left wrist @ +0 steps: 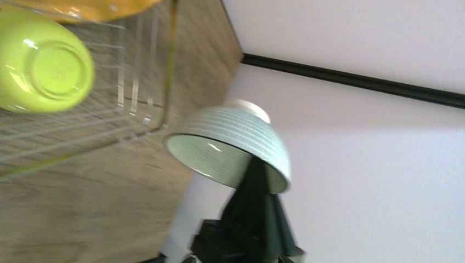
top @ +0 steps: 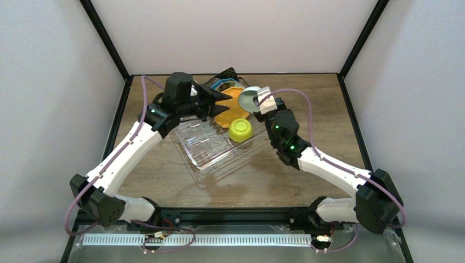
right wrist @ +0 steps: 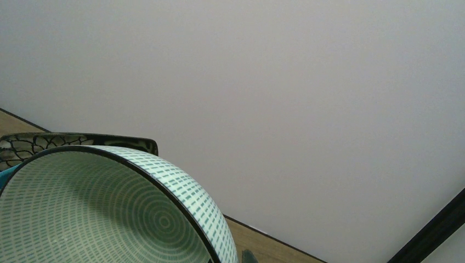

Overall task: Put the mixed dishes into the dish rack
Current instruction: Pass from the right arm to the left

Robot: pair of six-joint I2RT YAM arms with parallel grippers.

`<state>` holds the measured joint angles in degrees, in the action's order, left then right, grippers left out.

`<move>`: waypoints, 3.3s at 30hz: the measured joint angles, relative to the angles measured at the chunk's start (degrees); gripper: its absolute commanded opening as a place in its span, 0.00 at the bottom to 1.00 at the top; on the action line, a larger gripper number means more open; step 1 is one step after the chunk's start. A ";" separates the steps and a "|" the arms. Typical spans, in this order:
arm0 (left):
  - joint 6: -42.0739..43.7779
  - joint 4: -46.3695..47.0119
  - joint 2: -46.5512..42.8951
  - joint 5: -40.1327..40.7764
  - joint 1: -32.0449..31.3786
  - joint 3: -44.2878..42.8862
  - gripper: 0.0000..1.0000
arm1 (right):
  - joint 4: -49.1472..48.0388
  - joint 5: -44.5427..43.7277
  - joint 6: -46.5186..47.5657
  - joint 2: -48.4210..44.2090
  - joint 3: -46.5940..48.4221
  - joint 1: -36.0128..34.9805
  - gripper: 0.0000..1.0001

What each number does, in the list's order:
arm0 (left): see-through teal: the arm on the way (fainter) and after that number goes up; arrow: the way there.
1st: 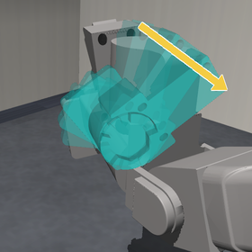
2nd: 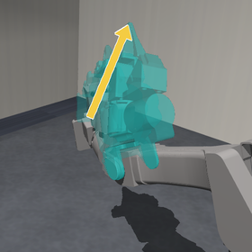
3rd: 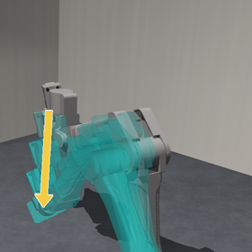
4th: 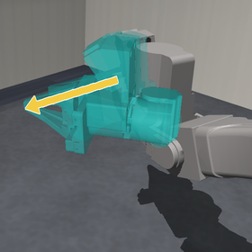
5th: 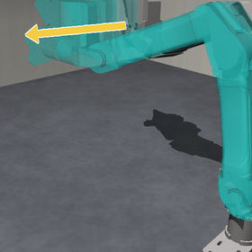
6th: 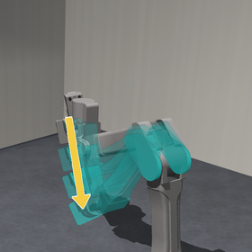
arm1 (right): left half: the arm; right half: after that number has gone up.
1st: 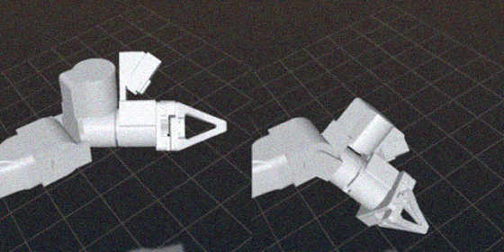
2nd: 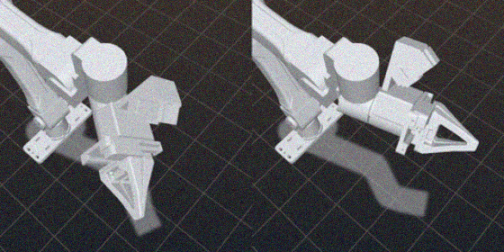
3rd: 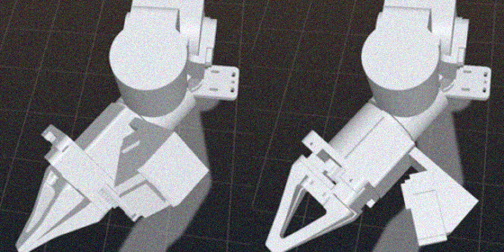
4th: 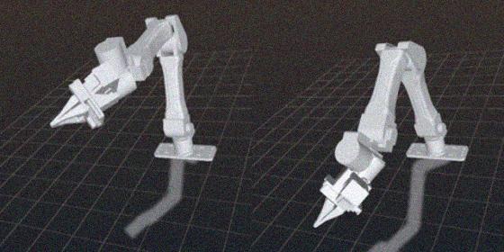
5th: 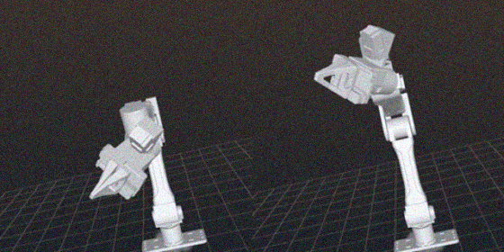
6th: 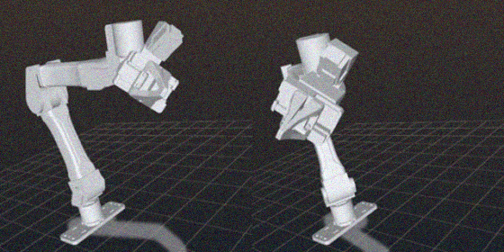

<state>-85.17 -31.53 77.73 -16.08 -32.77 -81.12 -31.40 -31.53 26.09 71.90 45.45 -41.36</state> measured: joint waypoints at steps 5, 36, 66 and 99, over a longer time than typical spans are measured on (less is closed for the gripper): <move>-7.41 5.75 0.66 -2.51 0.00 -1.22 0.86 | -2.10 -0.02 1.90 0.07 -0.28 -0.09 0.01; -15.37 8.94 14.19 -5.62 0.00 -10.08 0.89 | -10.60 0.02 7.80 3.26 -0.28 -1.51 0.01; -15.21 5.86 20.24 -3.52 -0.57 -15.34 0.56 | -16.74 -4.50 11.56 7.87 -0.28 -5.03 0.01; -11.80 7.82 23.76 -2.03 -1.20 -16.22 0.03 | -20.76 -7.65 17.44 8.94 -1.22 -9.49 0.01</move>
<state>-96.97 -23.70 101.49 -18.11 -33.98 -97.34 -52.16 -39.18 43.53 80.84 44.23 -50.85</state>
